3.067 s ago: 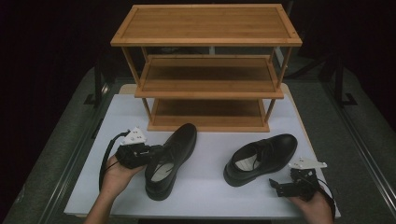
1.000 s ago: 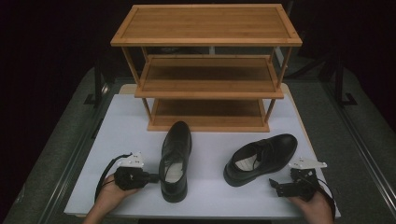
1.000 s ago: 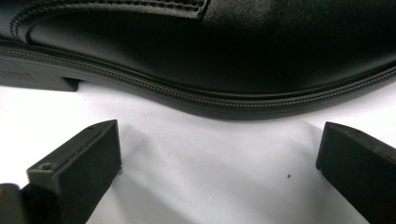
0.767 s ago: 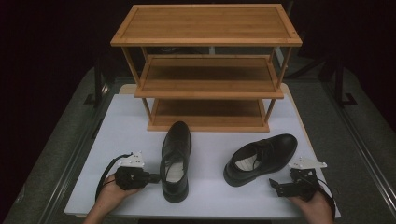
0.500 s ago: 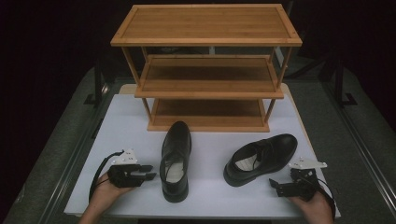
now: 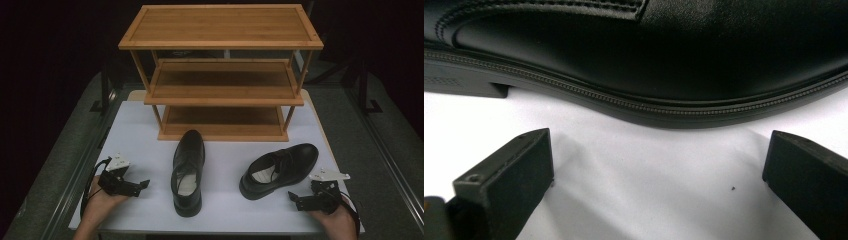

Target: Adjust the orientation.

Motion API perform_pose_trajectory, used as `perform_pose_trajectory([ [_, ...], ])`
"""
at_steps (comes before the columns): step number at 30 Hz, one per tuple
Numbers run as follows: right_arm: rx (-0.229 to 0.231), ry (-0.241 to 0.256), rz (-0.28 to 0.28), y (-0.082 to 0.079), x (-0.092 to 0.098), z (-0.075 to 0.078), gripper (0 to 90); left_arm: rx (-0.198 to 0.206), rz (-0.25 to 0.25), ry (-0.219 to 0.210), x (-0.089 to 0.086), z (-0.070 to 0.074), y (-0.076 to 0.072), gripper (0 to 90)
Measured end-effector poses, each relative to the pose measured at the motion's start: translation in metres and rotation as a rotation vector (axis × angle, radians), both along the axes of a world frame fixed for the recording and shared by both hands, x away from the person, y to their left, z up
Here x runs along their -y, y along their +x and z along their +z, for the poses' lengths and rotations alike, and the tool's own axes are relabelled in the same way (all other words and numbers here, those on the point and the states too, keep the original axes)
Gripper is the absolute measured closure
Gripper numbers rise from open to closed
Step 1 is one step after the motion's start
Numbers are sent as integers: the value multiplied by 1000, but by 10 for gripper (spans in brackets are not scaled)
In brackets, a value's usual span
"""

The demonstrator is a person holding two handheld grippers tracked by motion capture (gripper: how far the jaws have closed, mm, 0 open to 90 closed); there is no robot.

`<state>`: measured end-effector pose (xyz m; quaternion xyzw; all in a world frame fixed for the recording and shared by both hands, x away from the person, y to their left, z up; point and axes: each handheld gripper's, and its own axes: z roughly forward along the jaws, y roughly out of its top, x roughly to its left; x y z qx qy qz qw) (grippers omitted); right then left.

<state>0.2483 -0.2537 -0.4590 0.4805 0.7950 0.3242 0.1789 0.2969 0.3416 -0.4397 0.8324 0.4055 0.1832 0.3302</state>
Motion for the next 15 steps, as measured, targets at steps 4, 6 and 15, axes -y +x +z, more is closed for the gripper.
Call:
perform_pose_trajectory([
  [4,0,-2,0,0,0,0,0,-20,2,6,-8,-10,3,0],
  [6,2,1,0,0,0,0,0,-23,3,-3,-9,-10,4,0],
  [15,3,1,0,0,0,0,0,-23,2,-1,-9,-11,4,0],
])
